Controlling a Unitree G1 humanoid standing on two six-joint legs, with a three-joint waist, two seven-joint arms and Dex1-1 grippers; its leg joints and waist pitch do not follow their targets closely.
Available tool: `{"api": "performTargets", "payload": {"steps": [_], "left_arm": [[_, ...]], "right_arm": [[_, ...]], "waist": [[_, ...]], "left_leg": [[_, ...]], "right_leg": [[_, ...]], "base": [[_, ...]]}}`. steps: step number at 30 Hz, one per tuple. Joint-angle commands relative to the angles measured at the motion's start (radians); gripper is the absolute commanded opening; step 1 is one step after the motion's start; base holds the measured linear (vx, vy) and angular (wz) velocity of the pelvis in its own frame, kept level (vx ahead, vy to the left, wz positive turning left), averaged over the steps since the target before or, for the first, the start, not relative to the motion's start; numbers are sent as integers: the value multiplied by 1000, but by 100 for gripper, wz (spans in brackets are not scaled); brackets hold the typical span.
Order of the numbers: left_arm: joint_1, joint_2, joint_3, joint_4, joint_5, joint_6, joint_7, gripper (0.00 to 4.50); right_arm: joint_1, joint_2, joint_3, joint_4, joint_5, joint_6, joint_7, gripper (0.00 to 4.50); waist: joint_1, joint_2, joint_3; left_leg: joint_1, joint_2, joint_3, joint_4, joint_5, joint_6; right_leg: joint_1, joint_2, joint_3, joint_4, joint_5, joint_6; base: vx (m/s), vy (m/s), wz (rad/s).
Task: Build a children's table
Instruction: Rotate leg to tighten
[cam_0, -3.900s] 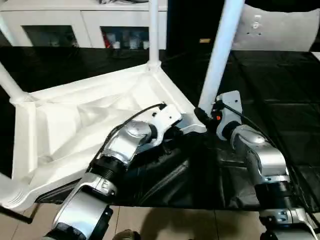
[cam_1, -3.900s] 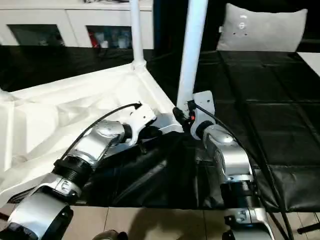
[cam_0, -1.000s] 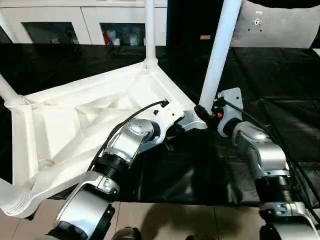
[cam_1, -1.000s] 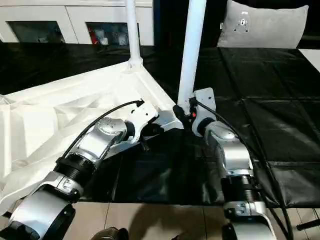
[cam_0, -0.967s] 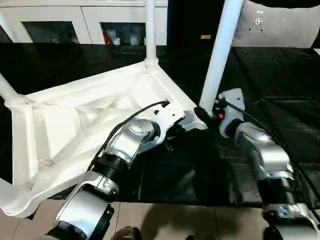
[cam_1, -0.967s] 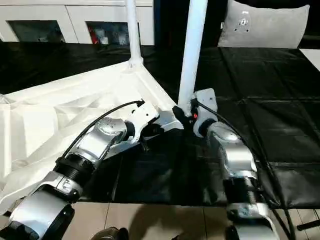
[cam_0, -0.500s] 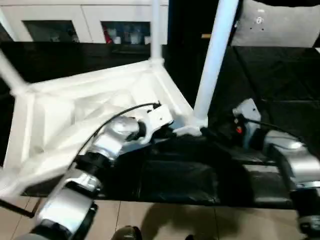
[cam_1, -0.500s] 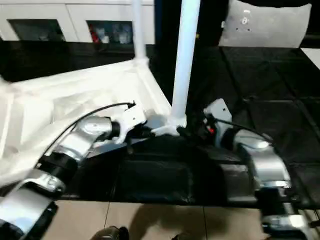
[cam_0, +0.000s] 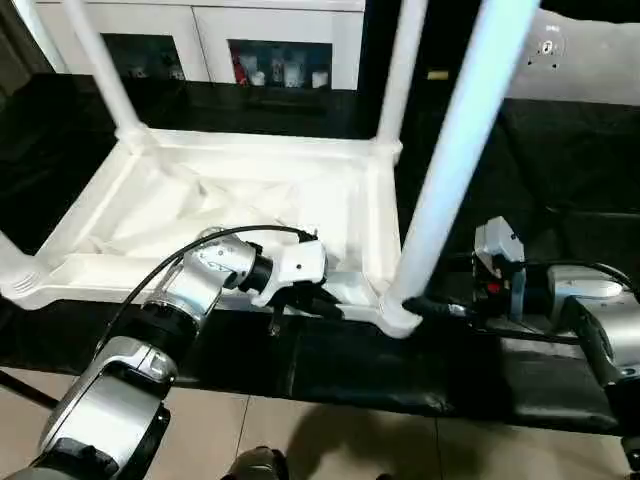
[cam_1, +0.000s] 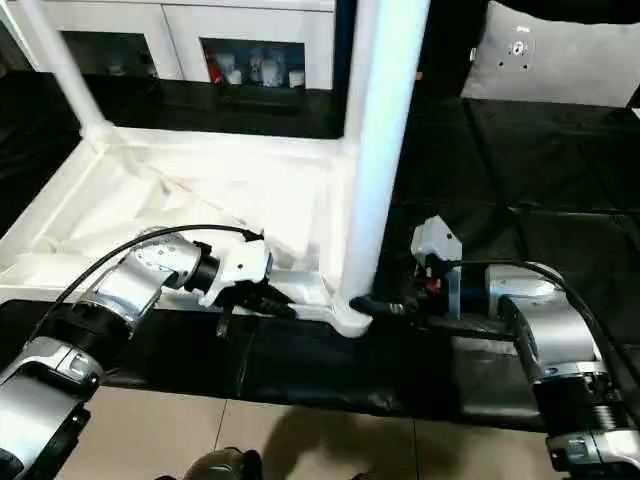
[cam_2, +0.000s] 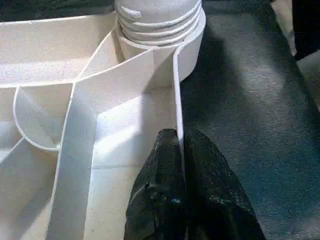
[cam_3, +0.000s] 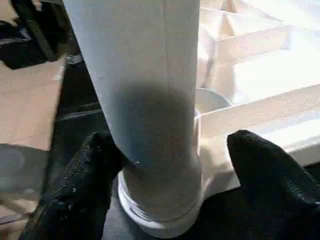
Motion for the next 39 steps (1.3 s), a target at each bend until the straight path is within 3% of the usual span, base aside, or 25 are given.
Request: {"api": "performTargets", "payload": {"steps": [1, 7, 13, 21, 26, 28, 31, 33, 34, 35, 36, 38, 39], "left_arm": [[3, -11, -35, 0, 1, -31, -44, 0], [3, -10, -36, 6, -6, -42, -75, 0], [2, -8, -37, 12, -4, -48, -83, 0], [2, 3, -43, 22, 16, -29, -69, 0], [-1, -17, -12, 20, 11, 58, 9, 0], [-3, -29, -4, 8, 23, 113, 68, 0], [-4, -50, 6, -13, 30, 180, 129, 0], [-5, -110, 34, -48, 31, 302, 259, 0], [-7, -138, 45, -59, 34, 347, 314, 0], [-9, -164, 54, -67, 38, 385, 364, 0], [-11, -182, 59, -71, 42, 406, 396, 0], [-15, -217, 67, -79, 49, 440, 459, 0], [-21, -241, 71, -75, 51, 452, 495, 0]], "right_arm": [[-5, -10, 11, -24, 16, 13, 26, 328], [-12, -5, 25, -4, 18, 16, 57, 283], [-16, -6, 32, -3, 31, 30, 68, 220], [8, -7, 42, -37, 48, 72, 91, 194], [41, 27, 36, -88, 62, 111, 23, 193], [37, 58, 37, -84, 23, 138, -78, 193], [22, 96, 40, -64, -32, 158, -196, 193], [-19, 182, 27, -37, -107, 269, -427, 193], [-35, 219, 14, -31, -127, 316, -517, 193], [-48, 252, 1, -27, -138, 357, -587, 192], [-57, 274, -6, -23, -148, 377, -631, 192], [-71, 309, -15, -14, -161, 389, -708, 191], [-83, 335, -30, 2, -168, 389, -761, 191]], "waist": [[-2, -17, -69], [-1, -18, -70], [0, -17, -72], [0, -18, -71], [1, -17, -68], [-3, -17, -63], [-12, -19, -50], [-29, -21, -35], [-36, -25, -32], [-47, -21, -36], [-56, -21, -39], [-63, -19, -41], [-66, -22, -43]], "left_leg": [[29, 77, -23, -60, -92, 139], [29, 75, -23, -61, -97, 125], [29, 75, -24, -58, -80, 136], [29, 74, -23, -59, -82, 135], [30, 75, -24, -61, -91, 124], [29, 74, -25, -66, -116, 107], [36, 70, -26, -77, -217, 51], [39, 65, -36, -89, -304, -7], [36, 65, -40, -93, -316, -22], [39, 66, -46, -99, -331, -49], [41, 65, -48, -99, -351, -56], [45, 65, -43, -99, -341, -50], [40, 64, -40, -101, -307, -37]], "right_leg": [[43, -103, 43, -58, 63, -291], [41, -101, 44, -60, 25, -282], [42, -101, 43, -57, 55, -286], [41, -100, 43, -58, 41, -283], [39, -100, 44, -59, 25, -283], [38, -101, 44, -65, -24, -280], [33, -106, 48, -89, -233, -246], [31, -108, 49, -103, -441, -195], [32, -107, 49, -102, -474, -182], [29, -104, 48, -99, -486, -169], [27, -104, 48, -103, -480, -158], [24, -103, 52, -108, -407, -169], [30, -100, 52, -106, -337, -177]], "base": [[0, 0, 0], [0, 0, 0], [0, 0, 0], [0, 0, 0], [0, 0, 0], [0, 0, 0], [0, 0, 0], [0, 0, 0], [0, 0, 0], [0, 0, 0], [0, 0, 0], [0, 0, 0], [0, 0, 0]]}}
